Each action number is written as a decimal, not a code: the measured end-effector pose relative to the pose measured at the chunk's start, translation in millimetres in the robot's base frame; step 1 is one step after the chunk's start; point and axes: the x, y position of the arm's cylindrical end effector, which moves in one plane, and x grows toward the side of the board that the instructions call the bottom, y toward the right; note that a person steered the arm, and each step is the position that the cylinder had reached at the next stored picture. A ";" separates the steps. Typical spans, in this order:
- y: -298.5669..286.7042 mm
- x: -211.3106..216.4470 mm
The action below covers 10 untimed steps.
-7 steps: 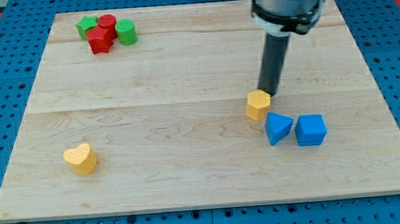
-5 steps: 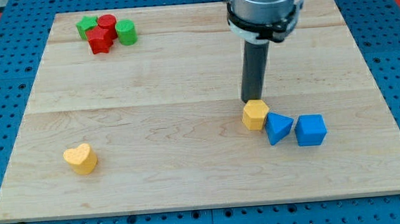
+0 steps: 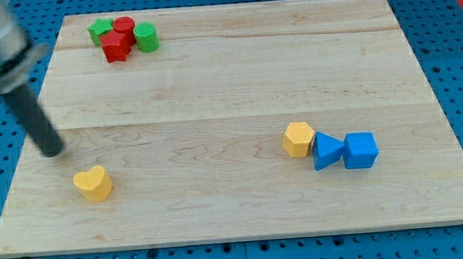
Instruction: Move yellow heart closer to blue triangle
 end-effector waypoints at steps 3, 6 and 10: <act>123.3 47.8; 37.8 132.8; 154.6 121.5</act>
